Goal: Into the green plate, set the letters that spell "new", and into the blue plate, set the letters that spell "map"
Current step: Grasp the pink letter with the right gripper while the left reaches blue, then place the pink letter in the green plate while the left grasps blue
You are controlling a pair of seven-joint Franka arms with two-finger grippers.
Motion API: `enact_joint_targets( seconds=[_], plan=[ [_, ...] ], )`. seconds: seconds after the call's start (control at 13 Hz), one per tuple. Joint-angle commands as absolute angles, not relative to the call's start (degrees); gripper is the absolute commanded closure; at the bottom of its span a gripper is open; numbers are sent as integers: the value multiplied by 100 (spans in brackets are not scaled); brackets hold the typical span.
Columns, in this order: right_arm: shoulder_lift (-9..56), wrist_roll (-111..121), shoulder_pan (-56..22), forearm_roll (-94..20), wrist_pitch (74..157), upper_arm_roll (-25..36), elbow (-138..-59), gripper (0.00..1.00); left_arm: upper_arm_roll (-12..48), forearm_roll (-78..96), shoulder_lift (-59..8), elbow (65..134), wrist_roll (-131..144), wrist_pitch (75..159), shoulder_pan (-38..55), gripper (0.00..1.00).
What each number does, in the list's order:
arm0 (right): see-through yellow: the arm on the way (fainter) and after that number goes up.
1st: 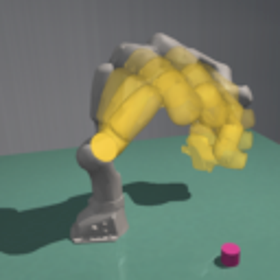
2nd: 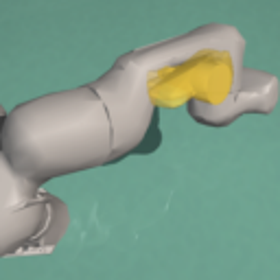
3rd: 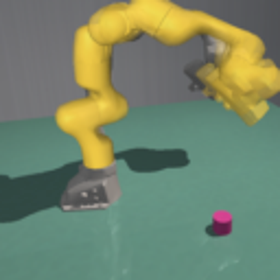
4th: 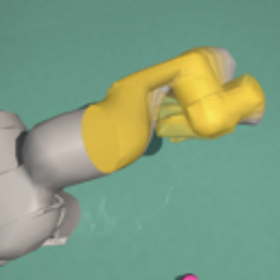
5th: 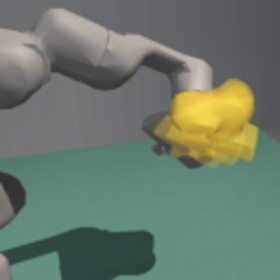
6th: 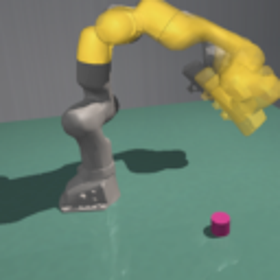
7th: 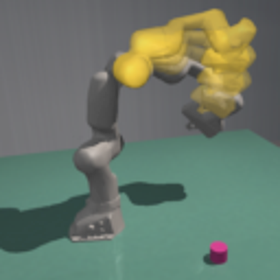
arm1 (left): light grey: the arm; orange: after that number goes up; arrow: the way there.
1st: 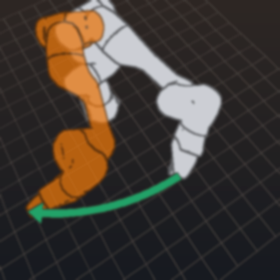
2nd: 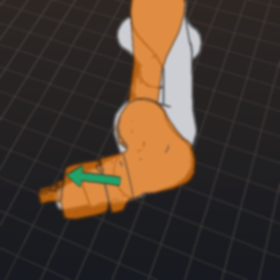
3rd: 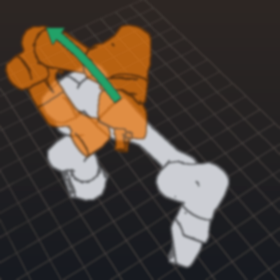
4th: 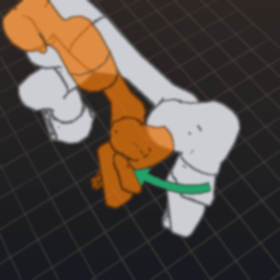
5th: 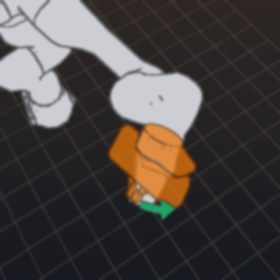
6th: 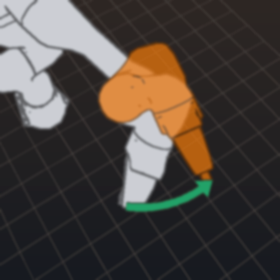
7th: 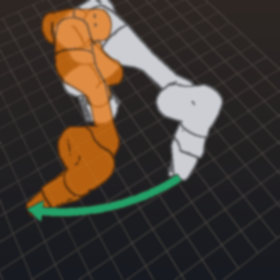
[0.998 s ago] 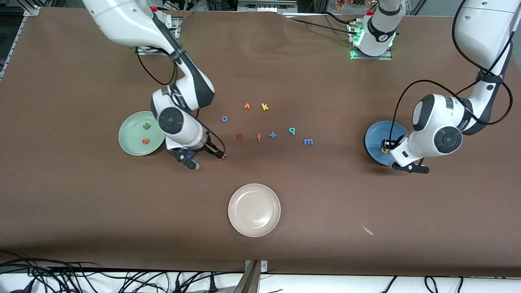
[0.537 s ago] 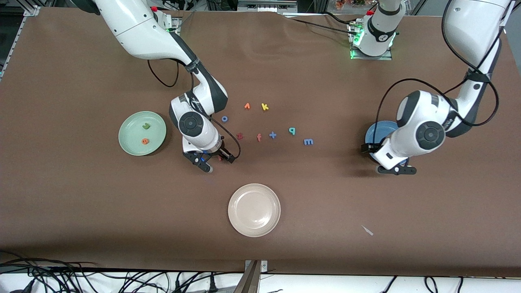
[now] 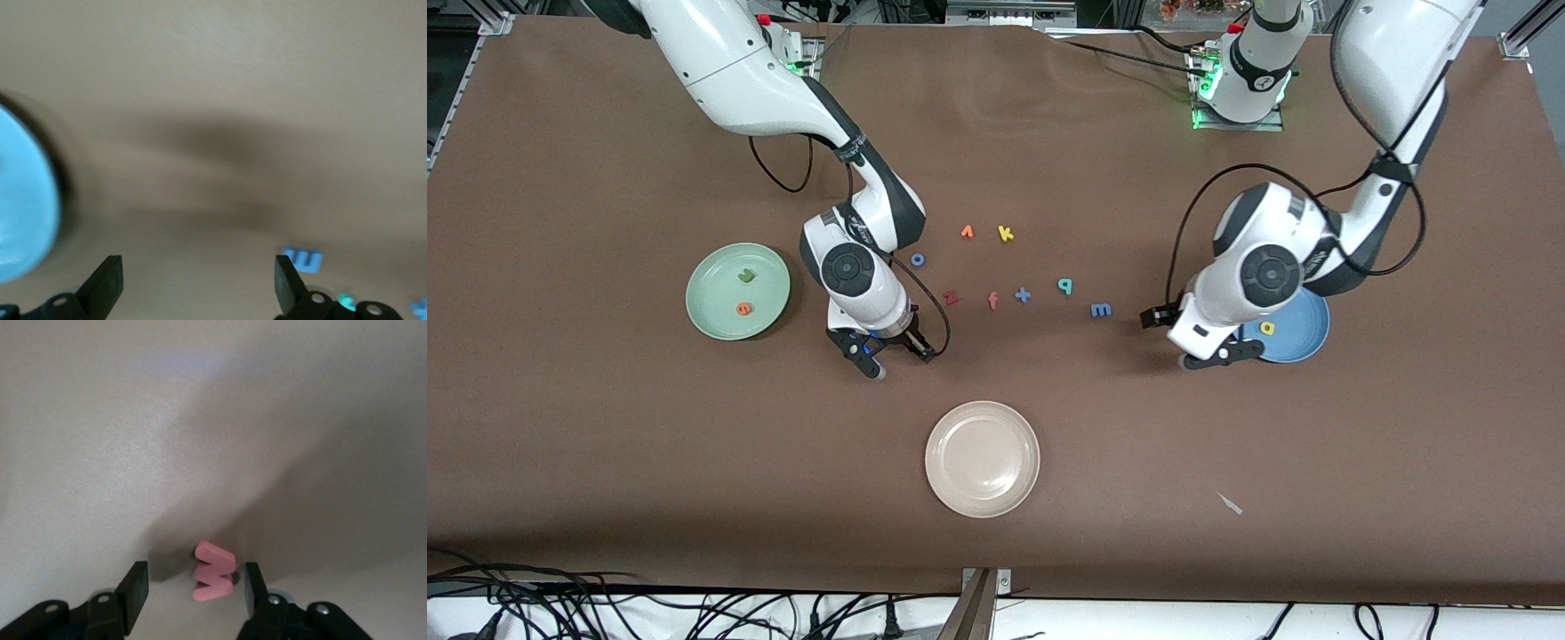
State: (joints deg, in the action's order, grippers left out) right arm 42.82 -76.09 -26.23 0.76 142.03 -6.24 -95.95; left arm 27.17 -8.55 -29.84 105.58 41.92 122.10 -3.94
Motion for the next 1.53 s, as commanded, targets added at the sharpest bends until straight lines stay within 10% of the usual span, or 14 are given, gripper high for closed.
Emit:
enact_joint_targets(
  seconds=[0.0, 0.23, 0.77, 1.23, 1.38, 1.46],
  plan=[
    [4351, -7857, -2698, 202, 14326, -545, -9659, 58, 2698, -809, -3418, 10257, 4788, 12435, -203, 0],
    [4272, -7831, -2698, 264, 14274, -458, -9677, 96, 2689, -835, -3647, 10257, 5386, 12761, -70, 1],
    [3096, -6216, -2663, 308, 12315, 350, -9912, 98, 2654, -879, -3929, 10318, 5801, 13236, 351, 10],
    [1303, -2985, -2654, 158, 13488, 1904, -12696, 94, 2672, -1257, -3981, 10520, 5238, 13157, 386, 12],
    [1082, -1964, -2654, -86, 14129, 2476, -13374, 78, 2672, -1257, -3999, 10547, 5238, 13157, 413, 13],
    [1107, -1769, -2646, -271, 14272, 2548, -13516, 43, 2672, -1257, -4025, 10547, 5238, 13166, 413, 18]
  ],
)
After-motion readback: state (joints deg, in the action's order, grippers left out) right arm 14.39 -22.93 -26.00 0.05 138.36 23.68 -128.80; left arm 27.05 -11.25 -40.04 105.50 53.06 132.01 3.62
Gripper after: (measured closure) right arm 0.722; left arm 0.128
